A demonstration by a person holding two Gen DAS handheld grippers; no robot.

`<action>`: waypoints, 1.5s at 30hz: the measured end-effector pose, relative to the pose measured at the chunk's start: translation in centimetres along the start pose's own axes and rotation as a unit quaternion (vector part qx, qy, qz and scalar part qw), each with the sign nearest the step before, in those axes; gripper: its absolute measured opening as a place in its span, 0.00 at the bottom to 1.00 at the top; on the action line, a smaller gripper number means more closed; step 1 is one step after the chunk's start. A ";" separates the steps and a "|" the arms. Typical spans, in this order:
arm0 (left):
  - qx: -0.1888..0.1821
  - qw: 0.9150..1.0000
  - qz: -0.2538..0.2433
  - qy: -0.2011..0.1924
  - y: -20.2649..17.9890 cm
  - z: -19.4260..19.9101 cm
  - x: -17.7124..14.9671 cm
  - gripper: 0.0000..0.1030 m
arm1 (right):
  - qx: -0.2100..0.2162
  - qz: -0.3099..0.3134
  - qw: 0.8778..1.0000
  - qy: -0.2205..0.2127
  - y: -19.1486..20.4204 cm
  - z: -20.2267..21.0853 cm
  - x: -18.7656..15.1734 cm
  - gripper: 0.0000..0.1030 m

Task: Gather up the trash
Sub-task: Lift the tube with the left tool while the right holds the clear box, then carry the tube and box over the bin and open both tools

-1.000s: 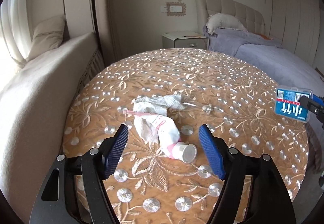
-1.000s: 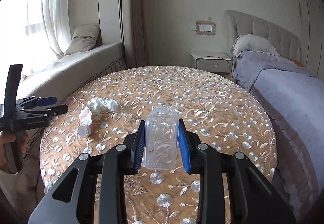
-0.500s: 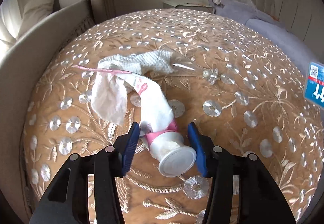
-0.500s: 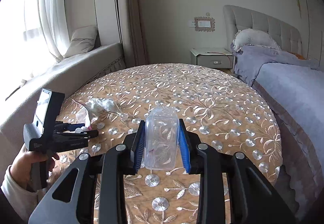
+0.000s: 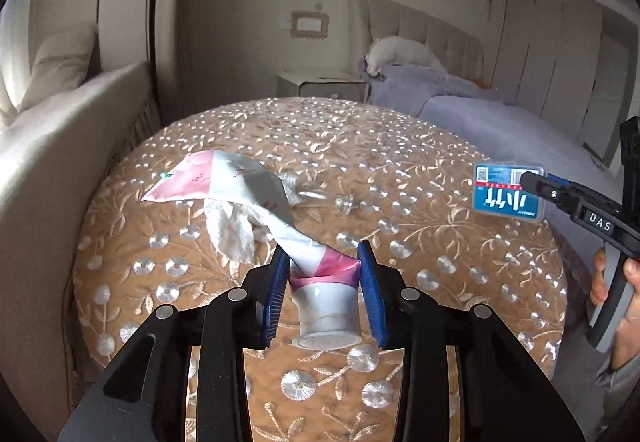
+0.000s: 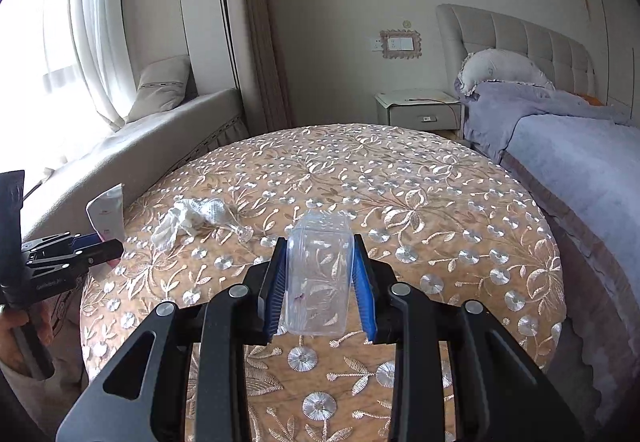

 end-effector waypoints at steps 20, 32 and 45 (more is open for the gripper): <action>-0.213 0.967 -0.135 -0.018 -21.4 0.9 0.4 0.34 | -0.149 -0.015 0.988 -0.031 -6.2 12.4 -4.1 0.32; -0.330 0.913 -0.232 0.056 -37.1 -0.5 -6.9 0.34 | -0.251 -0.094 0.963 -0.015 -14.5 19.6 -11.6 0.32; -0.359 0.873 -0.303 0.130 -46.4 -3.9 -13.3 0.34 | -0.277 -0.159 0.948 0.002 -20.2 20.6 -17.0 0.32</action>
Point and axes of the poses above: each gripper's, at about its wrist camera, not at the fingertips, and z roughly against the way its jaws point, y to its left, x to its top, the point moved 9 cm from there along -z, roughly the way its jaws point, and after that the axes turned 5 degrees about x, right-handed, at the moved point
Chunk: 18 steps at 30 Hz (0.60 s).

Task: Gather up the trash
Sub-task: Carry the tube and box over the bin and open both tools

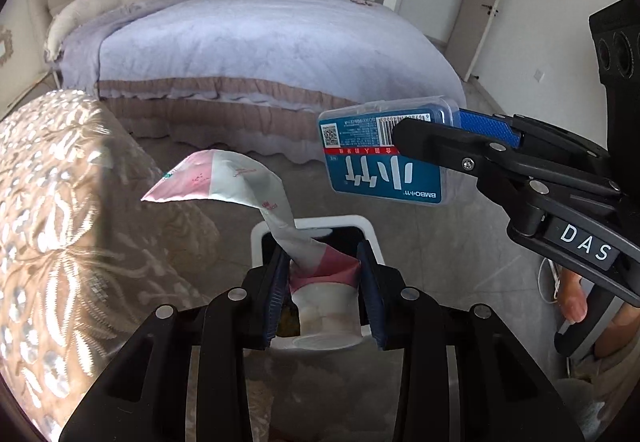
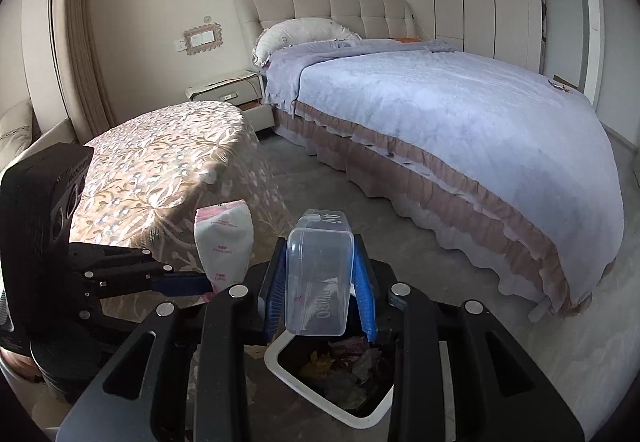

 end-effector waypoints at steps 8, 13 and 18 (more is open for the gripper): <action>-0.009 0.999 -0.010 0.038 -1.0 -4.7 0.4 0.34 | 0.003 -0.022 1.000 0.019 -2.7 -1.8 -1.4 0.32; -0.005 0.997 -0.020 0.068 -0.9 -7.6 0.2 0.36 | -0.004 -0.039 0.999 0.032 -4.3 -3.1 -2.2 0.32; -0.033 0.995 0.011 0.094 -1.5 -9.7 0.1 0.95 | -0.008 -0.050 0.998 0.047 -5.1 -4.2 -3.3 0.32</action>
Point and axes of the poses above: each gripper's, at about its wrist camera, not at the fingertips, and z roughly against the way its jaws point, y to its left, x to its top, the point moved 9 cm from there along -z, roughly the way its jaws point, and after that the axes turned 5 degrees about x, right-handed, at the moved point
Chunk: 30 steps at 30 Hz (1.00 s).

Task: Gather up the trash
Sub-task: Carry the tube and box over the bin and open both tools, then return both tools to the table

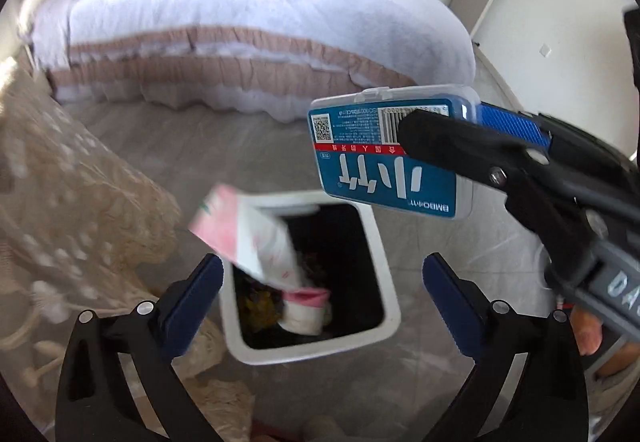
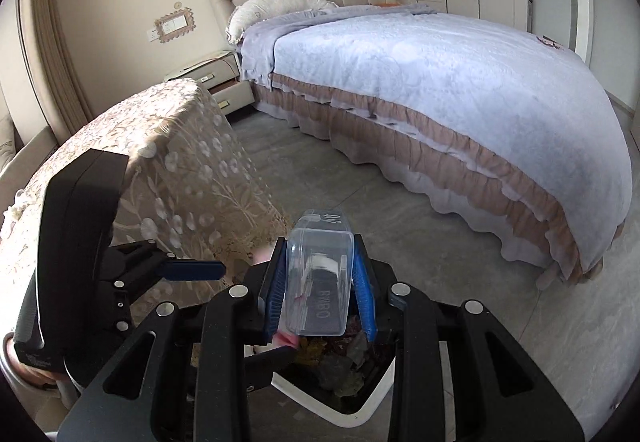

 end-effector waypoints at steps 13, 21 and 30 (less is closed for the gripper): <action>0.143 0.986 -0.082 -0.026 0.6 5.3 -2.6 0.95 | 0.013 -0.003 0.999 0.041 0.5 -3.0 -1.4 0.32; 0.161 0.982 -0.083 -0.052 0.8 9.2 -3.2 0.95 | 0.014 0.022 0.996 0.089 2.1 -5.1 -2.9 0.69; 0.199 0.973 -0.070 -0.094 2.3 13.7 -3.9 0.95 | -0.033 0.003 0.999 0.017 2.0 -2.1 1.1 0.96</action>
Point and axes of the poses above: each gripper's, at about its wrist camera, not at the fingertips, and z roughly against the way its jaws point, y to its left, x to its top, the point moved 9 cm from there along -z, roughly the way its jaws point, and after that the axes turned 5 degrees about x, right-handed, at the moved point
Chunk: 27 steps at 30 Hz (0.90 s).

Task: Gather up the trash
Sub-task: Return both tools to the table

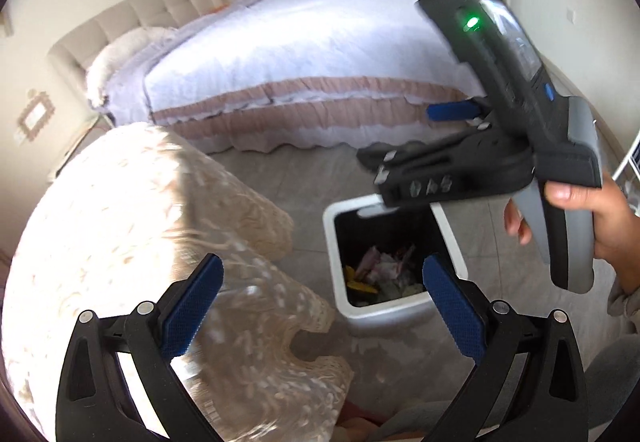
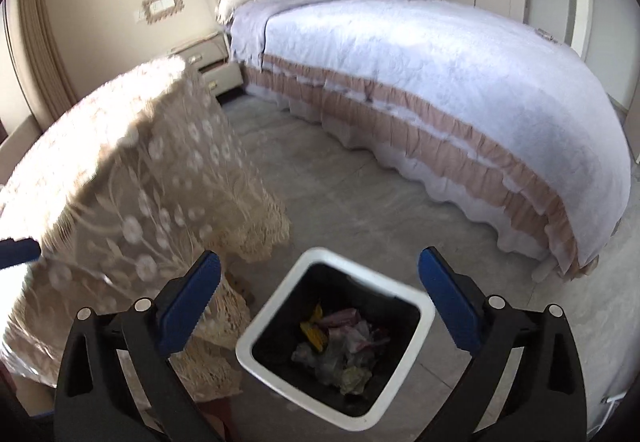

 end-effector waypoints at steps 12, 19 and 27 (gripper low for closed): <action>0.133 0.977 0.147 -0.079 14.4 9.5 -3.9 0.95 | 0.088 0.061 0.982 -0.158 11.2 7.1 8.7 0.96; 0.211 0.948 0.226 -0.068 22.6 14.1 -10.4 0.95 | 0.150 0.145 0.967 -0.147 21.2 6.9 8.8 0.96; 0.269 0.915 0.295 -0.053 30.6 17.5 -17.1 0.95 | 0.217 0.241 0.934 -0.150 33.3 8.0 8.4 0.96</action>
Point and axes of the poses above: each gripper's, at about its wrist camera, not at the fingertips, and z roughly against the way its jaws point, y to its left, x to its top, the point moved 9 cm from there along -z, roughly the way its jaws point, and after that the axes turned 5 degrees about x, right-handed, at the moved point
